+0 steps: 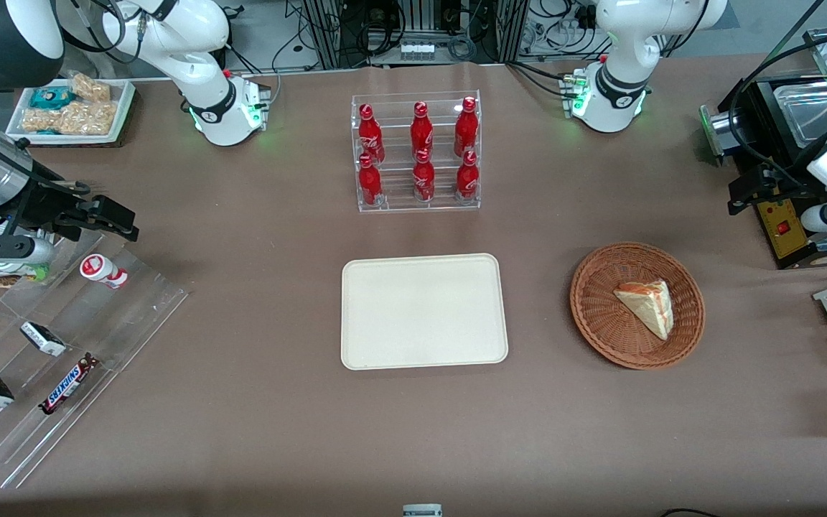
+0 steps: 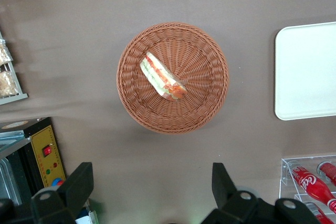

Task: Place sandwich from basket to tray

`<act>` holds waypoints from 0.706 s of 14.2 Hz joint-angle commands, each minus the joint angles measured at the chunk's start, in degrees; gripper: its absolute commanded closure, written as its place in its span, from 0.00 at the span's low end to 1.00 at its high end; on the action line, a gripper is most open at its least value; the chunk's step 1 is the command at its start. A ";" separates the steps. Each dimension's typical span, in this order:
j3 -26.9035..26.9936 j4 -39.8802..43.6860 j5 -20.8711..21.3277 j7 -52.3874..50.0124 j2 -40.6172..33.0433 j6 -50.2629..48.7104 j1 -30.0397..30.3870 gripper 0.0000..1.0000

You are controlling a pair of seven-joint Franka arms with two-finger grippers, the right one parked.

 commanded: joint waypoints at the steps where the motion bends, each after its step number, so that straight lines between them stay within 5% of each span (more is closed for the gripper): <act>1: 0.08 1.50 -0.50 -0.82 0.49 -1.54 -0.58 0.00; 10: -0.01 -2.09 -0.58 -0.90 1.10 -1.38 -0.67 0.00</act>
